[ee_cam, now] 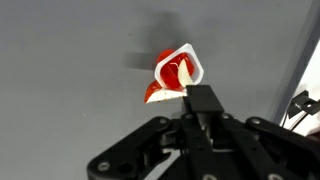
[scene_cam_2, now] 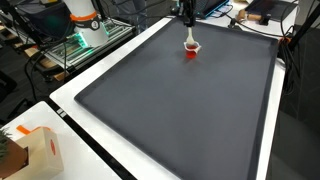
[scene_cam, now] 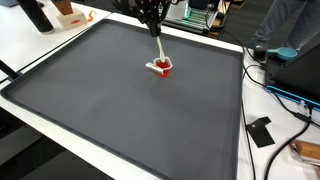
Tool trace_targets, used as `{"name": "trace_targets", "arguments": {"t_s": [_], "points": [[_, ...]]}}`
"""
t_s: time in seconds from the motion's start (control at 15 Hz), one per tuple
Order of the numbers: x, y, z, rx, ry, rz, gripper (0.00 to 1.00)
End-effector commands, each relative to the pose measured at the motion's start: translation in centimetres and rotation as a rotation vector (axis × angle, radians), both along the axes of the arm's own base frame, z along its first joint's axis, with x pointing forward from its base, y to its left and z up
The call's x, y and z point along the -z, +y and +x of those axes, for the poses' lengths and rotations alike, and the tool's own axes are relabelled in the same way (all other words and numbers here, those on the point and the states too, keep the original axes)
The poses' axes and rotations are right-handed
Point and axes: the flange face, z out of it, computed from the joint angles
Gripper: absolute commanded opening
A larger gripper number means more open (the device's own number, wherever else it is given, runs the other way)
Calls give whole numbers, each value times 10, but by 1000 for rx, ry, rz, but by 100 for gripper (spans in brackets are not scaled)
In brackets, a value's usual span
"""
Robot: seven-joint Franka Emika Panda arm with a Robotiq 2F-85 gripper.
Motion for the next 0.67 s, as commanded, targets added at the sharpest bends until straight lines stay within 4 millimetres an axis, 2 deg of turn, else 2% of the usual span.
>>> {"name": "trace_targets", "arguments": {"t_s": [0.0,0.6], "points": [[14,-6,-3,6,-24,32,3],[36,-10,1,7,-39,22,3]]}}
